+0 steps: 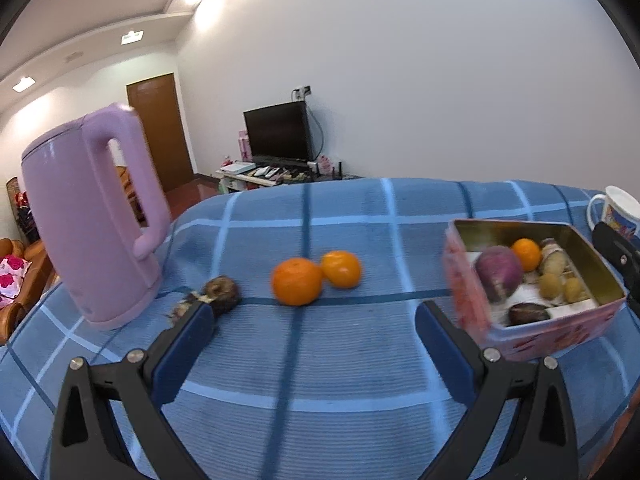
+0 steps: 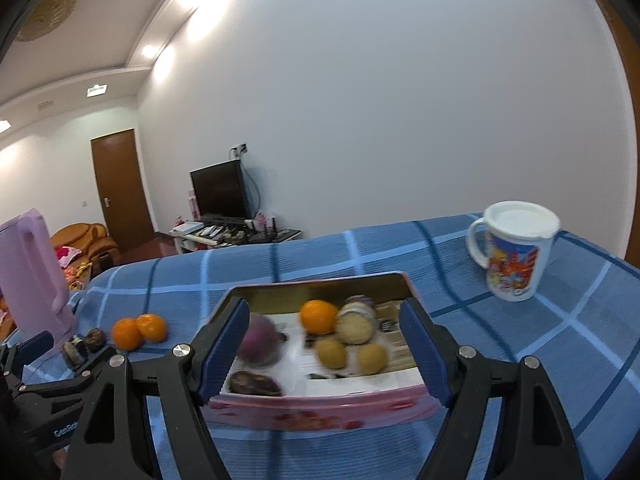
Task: Organize fruits
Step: 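Lower the left tool onto the striped cylindrical root piece and grasp it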
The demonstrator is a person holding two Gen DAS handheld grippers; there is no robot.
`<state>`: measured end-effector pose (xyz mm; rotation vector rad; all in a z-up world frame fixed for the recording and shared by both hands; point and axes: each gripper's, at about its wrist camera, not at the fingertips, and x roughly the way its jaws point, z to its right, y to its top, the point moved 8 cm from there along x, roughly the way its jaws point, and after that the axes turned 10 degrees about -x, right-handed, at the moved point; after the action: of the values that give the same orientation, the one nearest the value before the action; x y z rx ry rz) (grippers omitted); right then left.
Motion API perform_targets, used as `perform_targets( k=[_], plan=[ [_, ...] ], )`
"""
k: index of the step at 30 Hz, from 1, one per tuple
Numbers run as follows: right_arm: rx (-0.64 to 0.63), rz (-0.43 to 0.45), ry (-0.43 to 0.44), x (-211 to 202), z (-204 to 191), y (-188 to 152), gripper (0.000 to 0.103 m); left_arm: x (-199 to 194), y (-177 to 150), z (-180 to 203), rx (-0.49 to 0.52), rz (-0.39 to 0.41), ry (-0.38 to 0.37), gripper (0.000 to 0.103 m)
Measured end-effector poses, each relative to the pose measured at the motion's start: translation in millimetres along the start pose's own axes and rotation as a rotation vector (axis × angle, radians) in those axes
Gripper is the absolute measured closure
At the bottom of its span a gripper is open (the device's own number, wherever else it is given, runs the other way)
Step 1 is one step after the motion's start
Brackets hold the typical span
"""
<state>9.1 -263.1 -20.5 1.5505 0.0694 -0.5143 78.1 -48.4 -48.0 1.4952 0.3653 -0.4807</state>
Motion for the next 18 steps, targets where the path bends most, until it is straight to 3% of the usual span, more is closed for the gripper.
perform_targets(
  k=[8,16,18],
  plan=[
    [-0.047,-0.017,0.077,13,-57,3,0.025,26,9,-61,-0.031,-0.041,0.088,0.0],
    [-0.163,-0.051,0.141,37,-128,8,0.025,76,5,-106,-0.086,-0.209,0.14,0.001],
    [-0.188,-0.073,0.161,48,-143,8,0.025,85,2,-111,-0.111,-0.248,0.122,0.007]
  ],
)
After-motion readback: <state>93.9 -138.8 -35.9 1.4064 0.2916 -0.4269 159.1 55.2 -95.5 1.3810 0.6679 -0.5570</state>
